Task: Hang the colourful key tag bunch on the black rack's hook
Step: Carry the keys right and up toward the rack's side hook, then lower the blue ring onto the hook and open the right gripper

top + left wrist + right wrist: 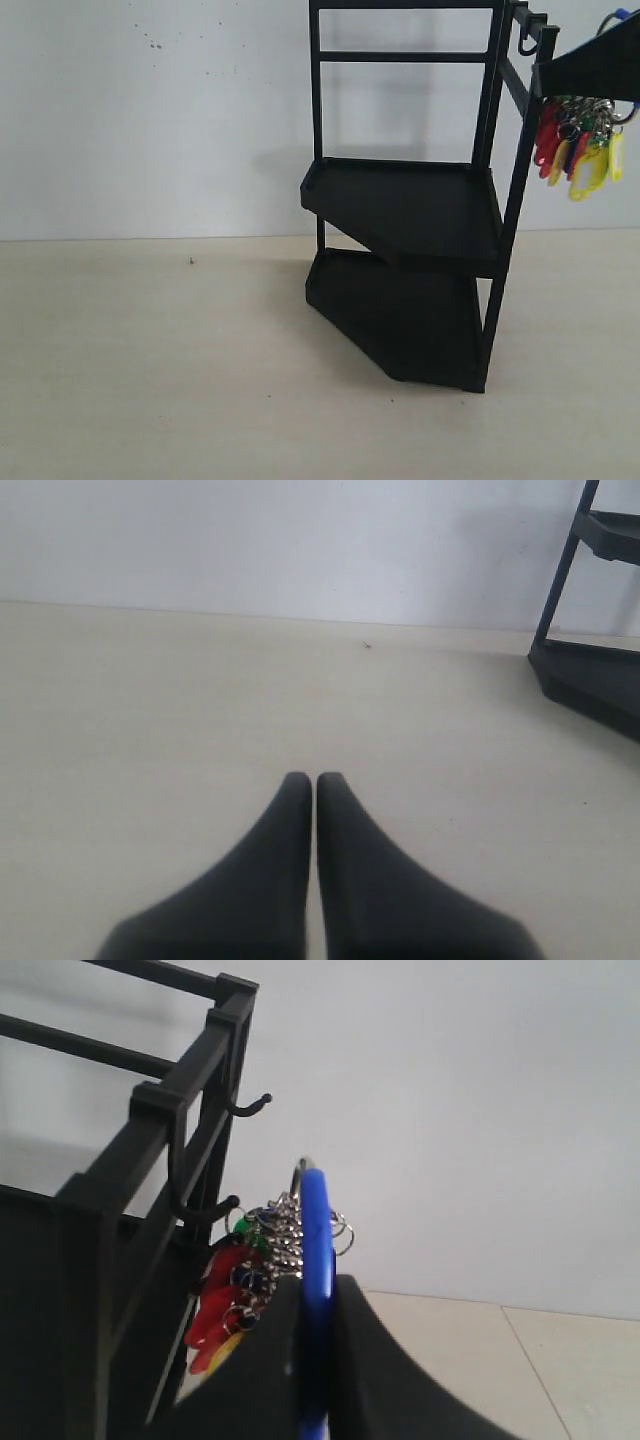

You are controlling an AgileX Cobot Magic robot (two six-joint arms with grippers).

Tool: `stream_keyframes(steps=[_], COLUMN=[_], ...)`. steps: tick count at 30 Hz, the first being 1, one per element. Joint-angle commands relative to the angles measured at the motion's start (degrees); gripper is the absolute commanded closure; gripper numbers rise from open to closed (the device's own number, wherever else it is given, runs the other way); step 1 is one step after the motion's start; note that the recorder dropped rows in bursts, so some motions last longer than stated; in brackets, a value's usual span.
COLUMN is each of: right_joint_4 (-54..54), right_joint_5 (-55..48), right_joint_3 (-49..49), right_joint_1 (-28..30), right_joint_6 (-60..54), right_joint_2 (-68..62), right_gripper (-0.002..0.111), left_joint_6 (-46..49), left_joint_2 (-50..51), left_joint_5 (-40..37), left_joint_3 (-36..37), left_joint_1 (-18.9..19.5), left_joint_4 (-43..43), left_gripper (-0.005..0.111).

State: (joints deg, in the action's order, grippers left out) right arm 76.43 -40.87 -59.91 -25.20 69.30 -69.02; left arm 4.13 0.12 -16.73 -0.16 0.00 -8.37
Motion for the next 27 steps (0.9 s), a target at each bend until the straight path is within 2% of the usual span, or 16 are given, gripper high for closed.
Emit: stream_keyframes(steps=[1, 27], right_joint_4=[1.18, 3.35], right_joint_5=[1.29, 3.16], right_joint_3=[-0.10, -0.10], right_joint_1=[0.29, 0.29], right_joint_6=[0.50, 5.73], right_joint_2=[0.10, -3.63], right_gripper=[0.108, 0.108], left_joint_6=[0.20, 0.20], left_joint_2=[-0.12, -0.12], left_joint_5=[0.43, 0.43], left_joint_3=[0.16, 0.16], left_joint_1=[-0.04, -0.04], left_joint_4=[0.28, 0.28], left_gripper=[0.102, 0.102])
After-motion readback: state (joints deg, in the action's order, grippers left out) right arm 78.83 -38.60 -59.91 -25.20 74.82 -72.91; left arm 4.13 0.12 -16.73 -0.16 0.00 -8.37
